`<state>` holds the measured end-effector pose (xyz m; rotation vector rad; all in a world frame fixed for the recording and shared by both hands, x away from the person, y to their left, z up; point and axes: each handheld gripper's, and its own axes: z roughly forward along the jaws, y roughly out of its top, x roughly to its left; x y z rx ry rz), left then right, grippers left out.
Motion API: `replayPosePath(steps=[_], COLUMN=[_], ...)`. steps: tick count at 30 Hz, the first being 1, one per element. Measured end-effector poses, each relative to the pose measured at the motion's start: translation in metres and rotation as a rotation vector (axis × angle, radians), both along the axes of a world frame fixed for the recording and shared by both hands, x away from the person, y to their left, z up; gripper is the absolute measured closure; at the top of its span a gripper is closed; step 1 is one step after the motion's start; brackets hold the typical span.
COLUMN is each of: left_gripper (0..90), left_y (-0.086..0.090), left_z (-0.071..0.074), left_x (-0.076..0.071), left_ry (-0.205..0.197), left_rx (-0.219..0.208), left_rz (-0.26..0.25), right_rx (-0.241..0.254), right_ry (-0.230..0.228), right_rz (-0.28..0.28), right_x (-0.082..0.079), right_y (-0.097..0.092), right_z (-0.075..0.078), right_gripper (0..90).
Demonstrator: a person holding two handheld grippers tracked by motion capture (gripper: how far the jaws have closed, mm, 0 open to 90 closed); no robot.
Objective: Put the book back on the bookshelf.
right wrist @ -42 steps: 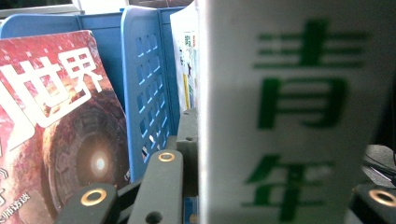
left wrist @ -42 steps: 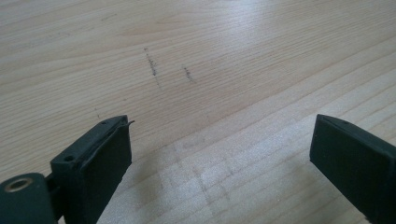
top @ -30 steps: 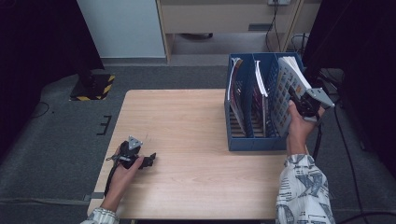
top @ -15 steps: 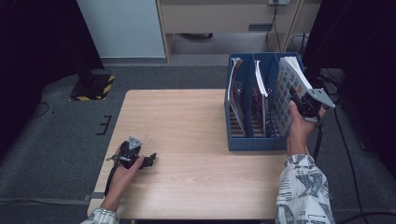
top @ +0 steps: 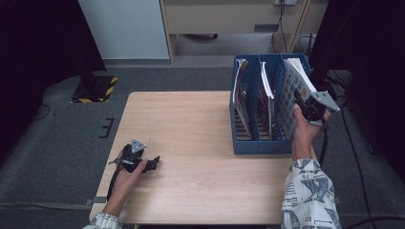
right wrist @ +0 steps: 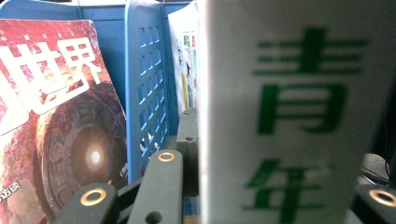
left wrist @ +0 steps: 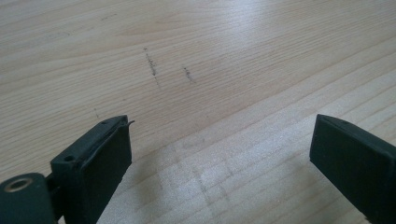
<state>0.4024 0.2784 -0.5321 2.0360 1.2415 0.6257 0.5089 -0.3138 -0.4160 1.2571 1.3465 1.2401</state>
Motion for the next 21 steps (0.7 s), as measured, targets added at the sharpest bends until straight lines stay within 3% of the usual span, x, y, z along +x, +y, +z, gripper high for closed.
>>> replayPosePath(steps=[21], left_gripper=[5.3], left_y=[-0.0005], left_z=[0.0003], left_x=[-0.0003], left_ry=[0.001], left_rx=[0.0], left_rz=[0.0], right_rx=[0.002], right_ry=[0.0], right_rz=[0.011], right_x=[-0.006], right_y=[0.0007], right_z=[-0.004], right_gripper=[73.2])
